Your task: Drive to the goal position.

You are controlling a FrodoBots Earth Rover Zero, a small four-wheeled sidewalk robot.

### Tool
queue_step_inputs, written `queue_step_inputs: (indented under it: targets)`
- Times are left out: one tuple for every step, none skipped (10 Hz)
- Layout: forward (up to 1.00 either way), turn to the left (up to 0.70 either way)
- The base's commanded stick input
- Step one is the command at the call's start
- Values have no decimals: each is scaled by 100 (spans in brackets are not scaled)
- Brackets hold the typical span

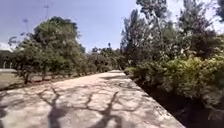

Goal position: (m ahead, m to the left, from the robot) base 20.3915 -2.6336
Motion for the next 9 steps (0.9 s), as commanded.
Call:
queue_step_inputs:
  targets:
    - [70,0]
    - [70,0]
    - [70,0]
    - [70,0]
    - [70,0]
    - [70,0]
    - [70,0]
    - [70,0]
    - [70,0]
